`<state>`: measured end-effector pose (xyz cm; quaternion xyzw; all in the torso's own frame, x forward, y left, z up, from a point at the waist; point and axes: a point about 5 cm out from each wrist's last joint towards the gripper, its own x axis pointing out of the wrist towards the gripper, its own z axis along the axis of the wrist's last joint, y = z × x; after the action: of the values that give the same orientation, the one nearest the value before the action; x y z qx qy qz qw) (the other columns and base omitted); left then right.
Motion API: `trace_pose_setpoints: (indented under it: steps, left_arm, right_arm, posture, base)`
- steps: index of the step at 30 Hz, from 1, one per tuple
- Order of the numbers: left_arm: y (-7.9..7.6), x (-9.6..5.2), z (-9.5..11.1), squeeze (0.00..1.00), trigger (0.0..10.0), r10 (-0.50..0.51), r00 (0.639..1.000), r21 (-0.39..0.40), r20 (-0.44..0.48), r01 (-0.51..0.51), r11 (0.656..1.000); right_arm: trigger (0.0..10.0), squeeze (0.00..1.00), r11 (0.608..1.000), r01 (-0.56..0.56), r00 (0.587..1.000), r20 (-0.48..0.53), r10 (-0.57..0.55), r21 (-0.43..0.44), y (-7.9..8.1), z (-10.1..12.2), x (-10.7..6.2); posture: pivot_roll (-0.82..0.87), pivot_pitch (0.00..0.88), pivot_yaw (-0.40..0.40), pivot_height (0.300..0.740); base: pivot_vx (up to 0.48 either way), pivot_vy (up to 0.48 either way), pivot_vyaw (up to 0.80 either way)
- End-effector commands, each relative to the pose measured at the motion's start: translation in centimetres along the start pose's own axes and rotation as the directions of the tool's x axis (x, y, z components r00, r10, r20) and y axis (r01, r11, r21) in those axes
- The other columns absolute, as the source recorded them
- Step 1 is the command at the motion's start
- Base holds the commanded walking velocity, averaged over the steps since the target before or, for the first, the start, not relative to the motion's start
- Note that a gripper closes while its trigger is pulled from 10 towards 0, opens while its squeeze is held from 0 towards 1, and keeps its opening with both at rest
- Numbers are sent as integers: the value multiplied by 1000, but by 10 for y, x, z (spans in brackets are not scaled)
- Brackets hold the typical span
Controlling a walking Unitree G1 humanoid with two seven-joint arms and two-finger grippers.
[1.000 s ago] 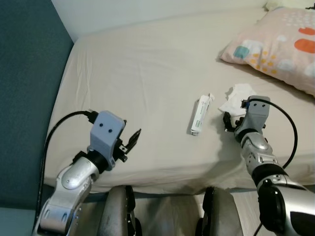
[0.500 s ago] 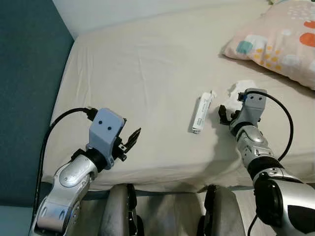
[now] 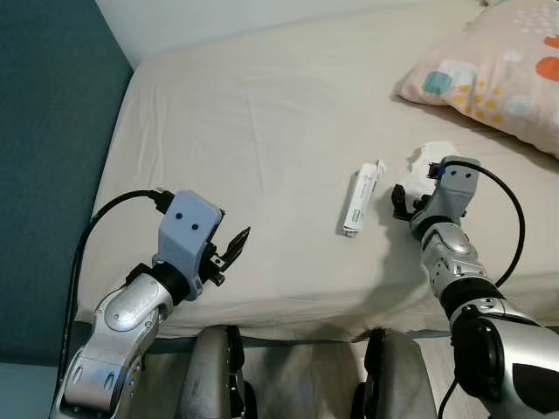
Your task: Clean up the room
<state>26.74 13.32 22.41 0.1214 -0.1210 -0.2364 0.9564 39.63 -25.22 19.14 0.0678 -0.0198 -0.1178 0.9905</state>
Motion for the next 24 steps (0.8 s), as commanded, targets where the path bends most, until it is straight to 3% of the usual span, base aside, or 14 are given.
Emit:
trace_pose_setpoints:
  steps: [1,3,6,17,18,19,20,21,22,23,24]
  left_arm:
    - [-1,-4,-1,0,10000,-14,1000,21,-21,14,1000]
    - [0,-4,-1,0,10000,-15,1000,27,-24,16,1000]
    - [0,-5,-1,0,10000,-15,1000,30,-25,16,999]
    - [2,-3,-1,0,10000,-13,1000,33,-25,14,999]
    - [3,-3,-1,0,10000,-12,1000,34,-26,13,999]
    - [3,-3,-1,0,10000,-12,1000,34,-26,13,999]
    - [3,-3,-1,0,10000,-9,1000,36,-27,10,999]
    - [3,-3,-1,0,10000,-9,1000,36,-27,10,999]
    - [4,-3,-1,0,10000,-6,1000,36,-28,7,999]
    - [4,-3,-1,0,10000,-6,1000,36,-28,7,999]
    - [4,-3,-1,0,10000,-1,1000,36,-27,2,999]
  right_arm:
    - [10000,0,998,33,999,-43,-31,47,-5,-12,-3]
    - [10000,0,992,57,997,-53,-51,117,-8,-14,-4]
    - [10000,0,985,68,997,-58,-59,157,-10,-15,-4]
    - [10000,0,966,98,995,-48,-89,239,-15,-13,-4]
    - [8039,0,963,102,995,-48,-93,248,-15,-13,-4]
    - [8039,0,963,102,995,-48,-93,248,-15,-13,-4]
    - [3686,0,962,103,994,-47,-94,253,-16,-14,-5]
    - [3686,0,962,103,994,-47,-94,253,-16,-14,-5]
    - [1451,0,961,105,994,-47,-96,256,-16,-14,-5]
    - [1451,0,961,105,994,-47,-96,256,-16,-14,-5]
    - [0,0,960,107,994,-45,-99,258,-17,-15,-5]
  posture:
    - [348,438,149,569]
    - [348,438,149,569]
    - [353,437,152,569]
    - [353,434,155,569]
    - [354,435,155,569]
    - [354,435,155,569]
    - [354,432,156,569]
    - [354,432,156,569]
    - [354,431,157,569]
    - [354,431,157,569]
    - [353,431,156,569]
  base:
    - [0,0,0]
    - [0,0,0]
    - [0,0,0]
    - [0,0,0]
    - [0,0,0]
    - [0,0,0]
    - [0,0,0]
    - [0,0,0]
    - [0,0,0]
    - [0,0,0]
    - [0,0,0]
